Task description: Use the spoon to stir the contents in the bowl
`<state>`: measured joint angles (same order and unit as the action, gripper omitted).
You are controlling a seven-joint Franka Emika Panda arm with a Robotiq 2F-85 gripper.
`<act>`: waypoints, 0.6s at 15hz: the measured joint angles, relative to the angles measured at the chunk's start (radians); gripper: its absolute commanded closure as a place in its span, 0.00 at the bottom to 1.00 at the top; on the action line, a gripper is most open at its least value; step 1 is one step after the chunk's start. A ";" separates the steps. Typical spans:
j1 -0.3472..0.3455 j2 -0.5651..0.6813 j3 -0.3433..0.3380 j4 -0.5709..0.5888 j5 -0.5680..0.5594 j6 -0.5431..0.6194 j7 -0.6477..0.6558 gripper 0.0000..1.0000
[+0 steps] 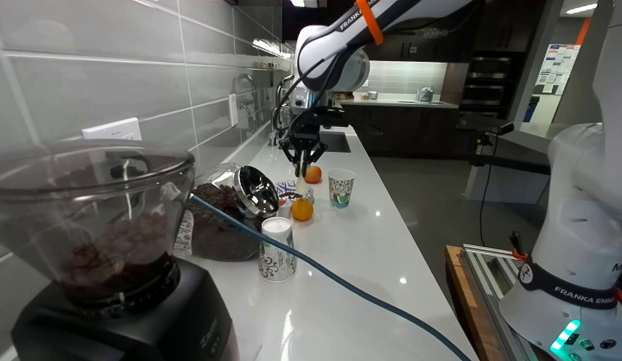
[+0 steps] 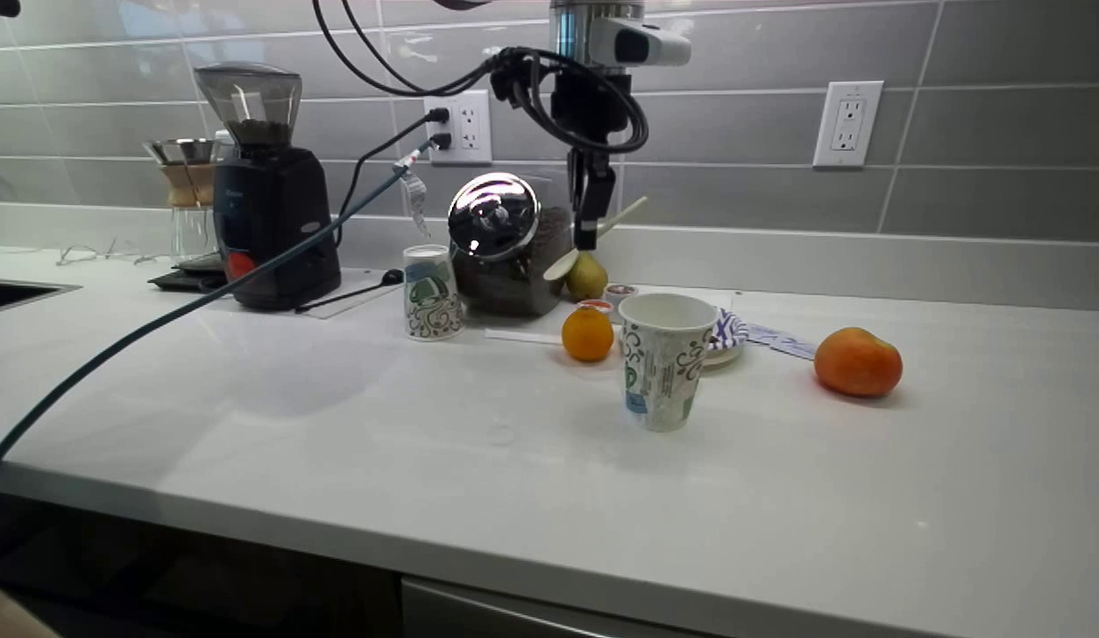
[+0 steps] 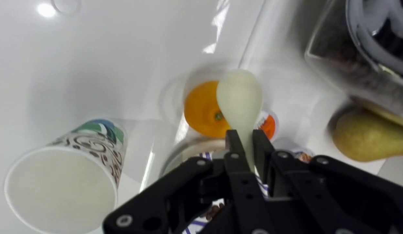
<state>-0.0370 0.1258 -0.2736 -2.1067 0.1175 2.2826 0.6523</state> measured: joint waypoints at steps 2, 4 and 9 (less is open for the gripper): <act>-0.023 -0.003 0.025 0.002 0.028 -0.117 -0.044 0.96; -0.041 0.003 0.039 0.002 0.046 -0.229 -0.079 0.96; -0.072 0.047 0.046 0.005 0.093 -0.453 -0.094 0.96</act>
<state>-0.1092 0.1731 -0.2274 -2.1012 0.2107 1.8293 0.5580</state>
